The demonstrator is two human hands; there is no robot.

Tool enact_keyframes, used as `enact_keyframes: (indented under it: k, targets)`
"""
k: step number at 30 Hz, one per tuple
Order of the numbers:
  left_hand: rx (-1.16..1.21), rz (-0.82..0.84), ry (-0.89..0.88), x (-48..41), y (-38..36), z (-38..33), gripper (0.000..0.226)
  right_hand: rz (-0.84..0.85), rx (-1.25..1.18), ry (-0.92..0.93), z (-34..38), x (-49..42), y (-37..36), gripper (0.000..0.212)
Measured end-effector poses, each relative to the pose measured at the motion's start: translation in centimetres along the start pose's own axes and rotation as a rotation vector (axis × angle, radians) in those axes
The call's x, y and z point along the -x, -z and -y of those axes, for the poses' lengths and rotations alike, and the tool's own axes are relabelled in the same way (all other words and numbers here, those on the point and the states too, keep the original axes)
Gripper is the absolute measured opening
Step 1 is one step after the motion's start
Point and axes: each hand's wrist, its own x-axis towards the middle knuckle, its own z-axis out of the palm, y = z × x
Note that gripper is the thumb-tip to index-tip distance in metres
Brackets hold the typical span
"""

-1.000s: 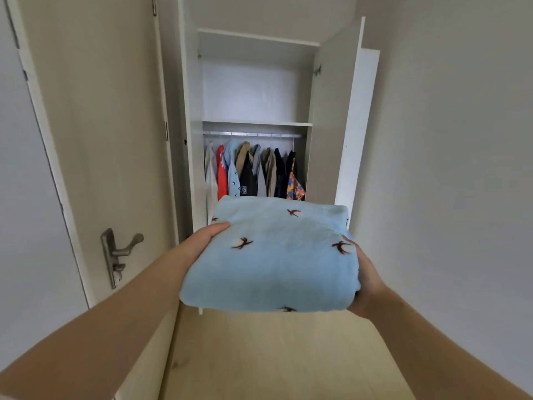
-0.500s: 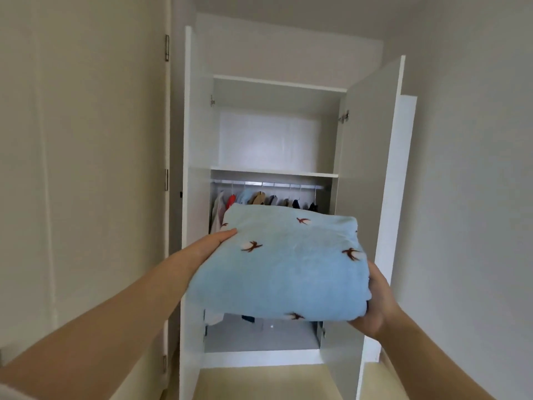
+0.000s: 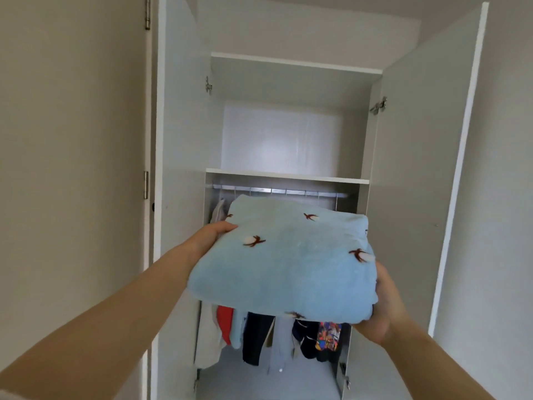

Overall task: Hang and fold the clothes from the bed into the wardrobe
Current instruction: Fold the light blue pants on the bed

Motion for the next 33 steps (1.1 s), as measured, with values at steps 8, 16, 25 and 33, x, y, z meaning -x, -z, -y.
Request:
enact_keyframes:
  k: [8,16,25,33]
  targets:
    - [-0.004,-0.012,-0.128,-16.9,2.0,-6.3,0.031,0.025,0.058,0.071,3.6,-17.4,-2.4,0.068]
    - [0.001,-0.013,-0.263,-28.7,2.5,-14.0,0.033,0.13,0.075,0.132,9.8,-32.7,-6.0,0.056]
    - [-0.045,-0.037,-0.44,-40.0,3.9,-21.7,0.025,0.465,0.191,0.297,15.8,-49.3,-9.5,0.061]
    - [-0.067,-0.073,-0.528,-51.0,4.0,-28.1,0.023,0.534,0.243,0.359,20.7,-64.3,-11.5,0.049]
